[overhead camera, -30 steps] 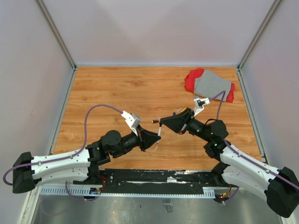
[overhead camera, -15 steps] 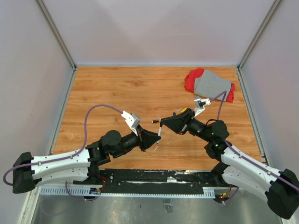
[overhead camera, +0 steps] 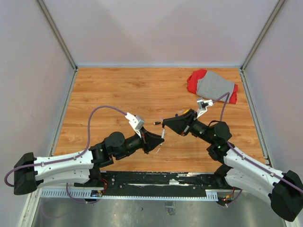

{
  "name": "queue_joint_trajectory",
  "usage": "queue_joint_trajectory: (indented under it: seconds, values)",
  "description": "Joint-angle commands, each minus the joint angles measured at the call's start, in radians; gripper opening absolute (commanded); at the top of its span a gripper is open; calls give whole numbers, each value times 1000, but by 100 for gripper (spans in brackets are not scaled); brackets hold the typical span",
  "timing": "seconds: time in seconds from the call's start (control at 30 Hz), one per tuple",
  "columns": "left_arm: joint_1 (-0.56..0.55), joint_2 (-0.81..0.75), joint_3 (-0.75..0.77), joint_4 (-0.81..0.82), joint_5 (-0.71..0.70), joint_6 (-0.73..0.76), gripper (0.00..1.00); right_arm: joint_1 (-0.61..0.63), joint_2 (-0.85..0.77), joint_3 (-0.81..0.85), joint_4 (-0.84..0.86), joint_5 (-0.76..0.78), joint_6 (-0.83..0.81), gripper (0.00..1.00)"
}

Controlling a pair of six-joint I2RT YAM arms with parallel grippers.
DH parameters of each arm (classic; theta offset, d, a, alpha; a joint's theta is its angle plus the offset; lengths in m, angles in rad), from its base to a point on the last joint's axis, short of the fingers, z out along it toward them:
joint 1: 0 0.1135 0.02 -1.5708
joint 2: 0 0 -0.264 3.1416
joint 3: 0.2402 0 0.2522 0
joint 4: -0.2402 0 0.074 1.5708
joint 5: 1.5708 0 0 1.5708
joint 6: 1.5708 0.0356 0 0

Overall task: Insert the pens into the pen caps
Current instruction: Insert the pen cap onto the pen.

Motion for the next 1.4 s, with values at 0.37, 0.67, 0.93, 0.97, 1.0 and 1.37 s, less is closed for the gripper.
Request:
queue_joint_trajectory:
  seconds: [0.37,0.67,0.93,0.97,1.0,1.37]
  values:
    - [-7,-3,4,40,-2,0,0,15,-54,16,-26,19,-45,1]
    - [-7,-3,9,34,-5,5,0,15,-56,6,-48,19,-54,1]
    - [-7,-9,5,32,-12,5,1,15,-57,-7,-56,6,-54,1]
    - [-7,-11,4,31,-13,5,1,14,-58,-8,-57,5,-54,1]
    - [-7,-12,4,29,-13,6,1,15,-60,-11,-59,6,-54,1]
    - [-7,-19,-1,27,-14,3,0,15,-67,-26,-88,5,-61,1]
